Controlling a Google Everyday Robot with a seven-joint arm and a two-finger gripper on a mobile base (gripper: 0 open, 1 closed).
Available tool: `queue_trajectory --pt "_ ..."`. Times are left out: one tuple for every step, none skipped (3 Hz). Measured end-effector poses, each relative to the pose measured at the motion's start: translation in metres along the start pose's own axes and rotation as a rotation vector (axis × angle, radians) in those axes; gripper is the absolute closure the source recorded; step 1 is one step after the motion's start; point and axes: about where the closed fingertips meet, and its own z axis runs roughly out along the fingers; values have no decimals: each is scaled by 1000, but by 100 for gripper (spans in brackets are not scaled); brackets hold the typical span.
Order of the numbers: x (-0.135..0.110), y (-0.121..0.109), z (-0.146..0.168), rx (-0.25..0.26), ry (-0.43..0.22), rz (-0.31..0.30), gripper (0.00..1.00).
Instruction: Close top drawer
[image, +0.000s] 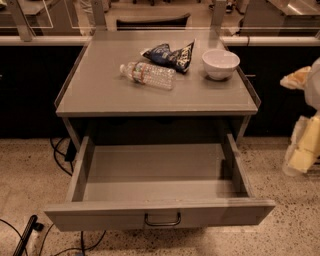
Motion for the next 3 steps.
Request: queue_trajectory --pt "18 22 27 -64 -82 39 0" --pt "33 78 52 -123 -192 72 26" --pt "48 134 77 -177 -280 105 50"
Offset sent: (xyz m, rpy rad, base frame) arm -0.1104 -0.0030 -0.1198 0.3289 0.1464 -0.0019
